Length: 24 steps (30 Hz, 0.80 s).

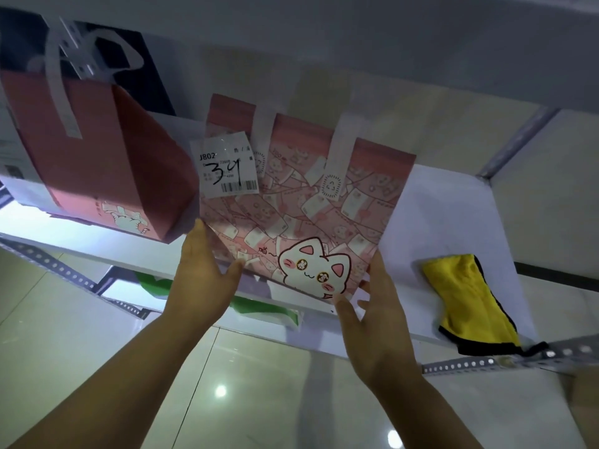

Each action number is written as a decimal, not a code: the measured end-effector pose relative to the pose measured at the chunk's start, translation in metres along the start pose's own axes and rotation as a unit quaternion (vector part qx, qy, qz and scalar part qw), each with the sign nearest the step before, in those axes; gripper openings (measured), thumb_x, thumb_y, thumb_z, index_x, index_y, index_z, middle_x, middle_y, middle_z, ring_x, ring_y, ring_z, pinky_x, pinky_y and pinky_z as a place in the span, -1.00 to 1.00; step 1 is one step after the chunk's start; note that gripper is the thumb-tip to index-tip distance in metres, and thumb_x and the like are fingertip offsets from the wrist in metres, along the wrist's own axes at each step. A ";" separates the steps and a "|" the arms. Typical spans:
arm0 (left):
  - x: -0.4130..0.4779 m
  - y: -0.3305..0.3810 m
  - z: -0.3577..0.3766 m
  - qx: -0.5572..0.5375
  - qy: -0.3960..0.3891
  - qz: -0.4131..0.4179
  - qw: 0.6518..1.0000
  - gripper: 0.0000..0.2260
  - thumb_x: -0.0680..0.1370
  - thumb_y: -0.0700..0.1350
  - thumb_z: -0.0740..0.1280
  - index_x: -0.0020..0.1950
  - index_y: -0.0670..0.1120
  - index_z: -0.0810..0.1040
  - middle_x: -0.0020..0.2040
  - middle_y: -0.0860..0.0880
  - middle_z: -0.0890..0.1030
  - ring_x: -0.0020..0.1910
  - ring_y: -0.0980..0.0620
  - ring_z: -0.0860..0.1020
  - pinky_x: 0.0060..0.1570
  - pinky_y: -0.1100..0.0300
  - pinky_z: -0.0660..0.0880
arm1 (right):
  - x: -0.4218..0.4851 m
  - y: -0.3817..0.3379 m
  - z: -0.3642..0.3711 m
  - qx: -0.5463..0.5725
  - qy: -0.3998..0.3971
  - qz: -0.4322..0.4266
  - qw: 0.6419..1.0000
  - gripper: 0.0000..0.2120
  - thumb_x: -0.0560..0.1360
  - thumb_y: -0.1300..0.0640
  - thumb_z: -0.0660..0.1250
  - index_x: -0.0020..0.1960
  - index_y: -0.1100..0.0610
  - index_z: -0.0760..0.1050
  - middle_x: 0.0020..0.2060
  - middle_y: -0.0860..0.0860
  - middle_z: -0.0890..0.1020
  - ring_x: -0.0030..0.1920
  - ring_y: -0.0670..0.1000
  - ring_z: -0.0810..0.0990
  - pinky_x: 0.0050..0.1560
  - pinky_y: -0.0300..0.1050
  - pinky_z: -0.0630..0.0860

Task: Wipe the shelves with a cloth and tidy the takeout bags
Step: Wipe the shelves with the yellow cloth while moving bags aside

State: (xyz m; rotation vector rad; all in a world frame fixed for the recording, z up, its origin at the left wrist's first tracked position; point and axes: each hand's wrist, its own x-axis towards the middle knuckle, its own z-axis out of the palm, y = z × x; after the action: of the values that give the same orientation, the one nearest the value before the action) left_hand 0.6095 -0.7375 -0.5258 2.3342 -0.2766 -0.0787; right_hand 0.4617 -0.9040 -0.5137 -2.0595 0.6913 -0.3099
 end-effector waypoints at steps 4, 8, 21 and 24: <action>0.002 0.005 0.003 -0.003 -0.014 0.012 1.000 -0.38 0.45 -0.11 0.42 0.42 -0.11 0.22 0.36 -0.09 0.37 0.32 -0.08 0.38 0.27 -0.05 0.39 | 0.005 0.002 -0.002 0.017 0.028 0.011 0.999 -0.32 0.50 0.16 0.31 0.49 -0.08 0.05 0.31 -0.08 0.42 0.28 -0.08 0.42 0.30 0.02 0.42; 0.001 0.020 0.016 -0.023 -0.041 0.040 0.998 -0.41 0.44 -0.17 0.42 0.41 -0.15 0.25 0.32 -0.14 0.38 0.28 -0.11 0.40 0.26 -0.03 0.39 | 0.023 0.006 -0.017 0.018 0.065 0.017 0.998 -0.26 0.50 0.17 0.31 0.52 -0.02 -0.04 0.35 0.00 0.41 0.31 0.00 0.42 0.30 0.09 0.41; 0.002 0.059 0.055 -0.020 -0.099 0.095 0.990 -0.30 0.45 -0.14 0.42 0.49 -0.04 0.13 0.41 -0.10 0.29 0.34 -0.06 0.35 0.29 0.14 0.31 | 0.086 0.038 -0.062 0.002 0.086 0.026 0.996 -0.17 0.43 0.24 0.38 0.50 0.01 -0.06 0.31 0.07 0.36 0.27 0.07 0.43 0.25 0.05 0.44; -0.004 0.056 0.054 -0.015 -0.095 0.088 0.991 -0.29 0.45 -0.14 0.42 0.50 -0.04 0.12 0.43 -0.09 0.25 0.34 -0.06 0.36 0.27 0.16 0.31 | 0.079 0.044 -0.066 -0.022 0.105 0.012 0.994 -0.26 0.44 0.19 0.38 0.47 -0.03 0.05 0.29 0.01 0.37 0.22 -0.05 0.39 0.15 -0.09 0.39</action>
State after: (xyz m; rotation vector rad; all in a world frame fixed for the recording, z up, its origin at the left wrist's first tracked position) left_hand 0.5881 -0.8125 -0.5244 2.2650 -0.5701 -0.2178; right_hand 0.4794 -1.0143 -0.5179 -2.0773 0.8570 -0.5068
